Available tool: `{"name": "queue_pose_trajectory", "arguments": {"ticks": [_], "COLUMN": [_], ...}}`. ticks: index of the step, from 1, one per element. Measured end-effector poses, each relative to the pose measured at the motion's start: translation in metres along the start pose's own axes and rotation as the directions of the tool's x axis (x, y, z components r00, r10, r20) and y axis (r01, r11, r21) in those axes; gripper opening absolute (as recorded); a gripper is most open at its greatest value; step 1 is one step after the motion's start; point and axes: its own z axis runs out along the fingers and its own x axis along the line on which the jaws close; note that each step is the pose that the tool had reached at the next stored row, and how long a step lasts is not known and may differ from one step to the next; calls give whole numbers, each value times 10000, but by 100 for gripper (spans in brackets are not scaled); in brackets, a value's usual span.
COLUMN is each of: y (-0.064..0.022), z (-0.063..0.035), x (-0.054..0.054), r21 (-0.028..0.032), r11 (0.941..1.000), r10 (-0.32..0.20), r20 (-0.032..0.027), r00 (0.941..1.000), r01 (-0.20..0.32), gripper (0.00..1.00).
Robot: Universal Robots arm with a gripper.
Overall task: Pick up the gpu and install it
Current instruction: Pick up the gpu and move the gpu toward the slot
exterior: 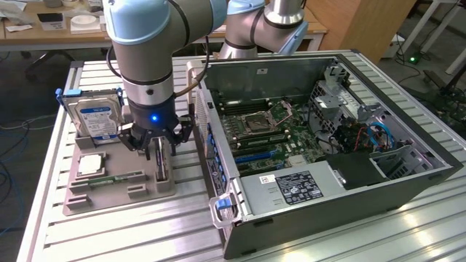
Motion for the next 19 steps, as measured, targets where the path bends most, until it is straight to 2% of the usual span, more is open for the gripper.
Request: {"name": "queue_pose_trajectory", "arguments": {"ticks": [8, 13, 19], "y": [57, 54, 53], "z": [12, 84, 91], "x": [1, 6, 7], "r21": [-1, 0, -1], "r11": [10000, 10000, 10000], "r10": [0, 1, 1], "r20": [1, -3, -4], "r00": [10000, 10000, 10000], "r01": [0, -1, -1], "gripper": [59, 59, 59]}}
